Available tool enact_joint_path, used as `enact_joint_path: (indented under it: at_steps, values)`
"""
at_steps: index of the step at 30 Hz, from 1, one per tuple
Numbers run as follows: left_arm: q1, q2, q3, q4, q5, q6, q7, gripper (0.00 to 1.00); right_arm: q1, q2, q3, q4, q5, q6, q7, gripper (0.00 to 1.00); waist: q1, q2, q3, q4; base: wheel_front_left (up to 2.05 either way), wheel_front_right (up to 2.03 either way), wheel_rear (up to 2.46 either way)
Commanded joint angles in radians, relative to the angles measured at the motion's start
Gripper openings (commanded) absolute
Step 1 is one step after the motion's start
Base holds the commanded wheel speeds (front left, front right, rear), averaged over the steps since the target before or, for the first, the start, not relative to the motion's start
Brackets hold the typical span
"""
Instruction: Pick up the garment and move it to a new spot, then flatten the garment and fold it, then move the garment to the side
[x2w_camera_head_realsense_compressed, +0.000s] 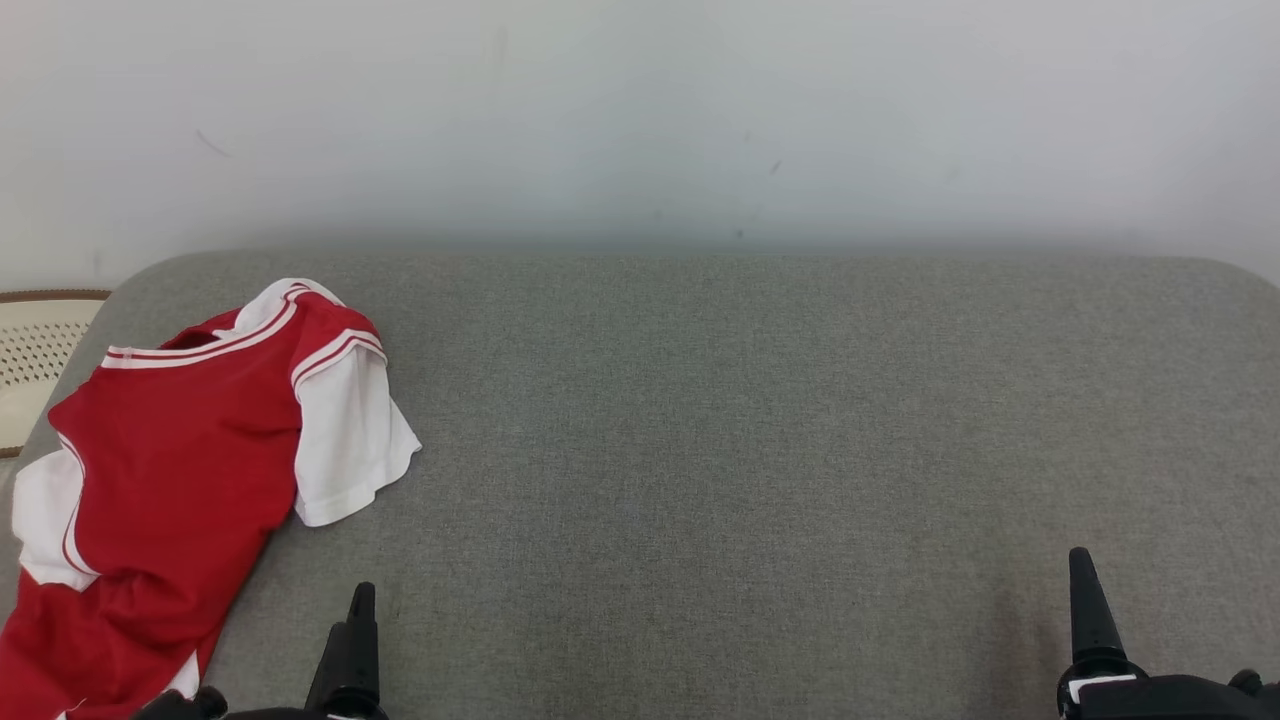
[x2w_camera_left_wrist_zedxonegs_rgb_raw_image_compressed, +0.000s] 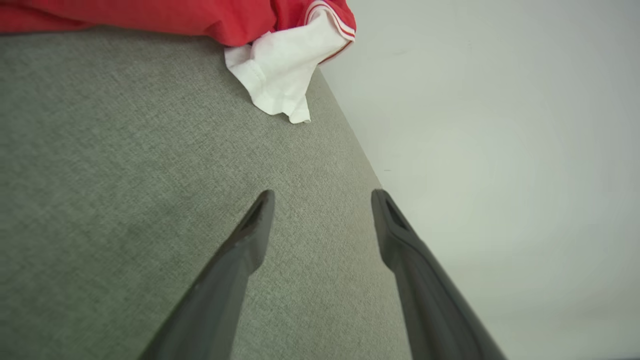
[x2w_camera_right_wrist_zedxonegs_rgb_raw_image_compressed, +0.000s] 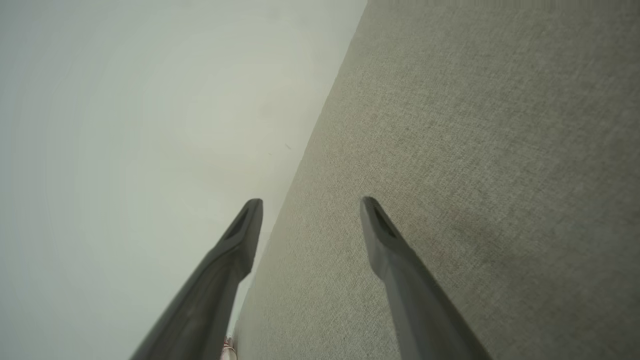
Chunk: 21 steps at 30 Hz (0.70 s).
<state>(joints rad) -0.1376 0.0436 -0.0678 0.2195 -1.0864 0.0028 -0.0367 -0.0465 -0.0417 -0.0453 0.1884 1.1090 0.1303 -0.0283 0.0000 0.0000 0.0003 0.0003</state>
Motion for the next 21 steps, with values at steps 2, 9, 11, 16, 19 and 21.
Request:
enact_joint_path:
  at_steps: [2, 9, 11, 16, 19, 21]
  values:
    - [0.006, 0.006, -0.009, -0.027, 0.083, 0.014, -0.015, 1.0, 0.002, -0.008, 0.01, -0.026, -0.098, 0.0, -0.016, 1.0, 0.0, 0.0, -0.001, 0.0, 0.0, 0.0, 0.0]
    - [0.014, 0.01, -0.027, -0.044, 0.206, 0.042, -0.036, 1.0, 0.007, -0.008, 0.025, -0.045, -0.25, 0.0, -0.038, 1.0, 0.0, 0.0, -0.003, 0.001, 0.0, 0.0, 0.0]
    - [0.017, 0.011, -0.033, -0.05, 0.243, 0.051, -0.043, 1.0, 0.01, -0.008, 0.03, -0.051, -0.292, 0.0, -0.041, 1.0, 0.0, 0.0, -0.004, 0.001, 0.0, 0.0, 0.0]
    - [0.025, 0.015, -0.047, -0.064, 0.325, 0.07, -0.059, 1.0, 0.019, -0.009, 0.042, -0.068, -0.381, 0.0, -0.05, 1.0, 0.0, 0.0, -0.005, 0.001, 0.0, 0.0, 0.0]
    - [0.026, 0.017, -0.056, -0.069, 0.369, 0.08, -0.068, 1.0, 0.023, -0.009, 0.049, -0.077, -0.426, 0.0, -0.055, 1.0, 0.0, 0.0, -0.004, 0.001, 0.0, 0.0, 0.0]
    - [0.027, 0.018, -0.06, -0.074, 0.396, 0.088, -0.075, 1.0, 0.026, -0.009, 0.052, -0.083, -0.457, 0.0, -0.058, 1.0, 0.0, 0.0, -0.004, 0.002, 0.0, 0.0, 0.0]
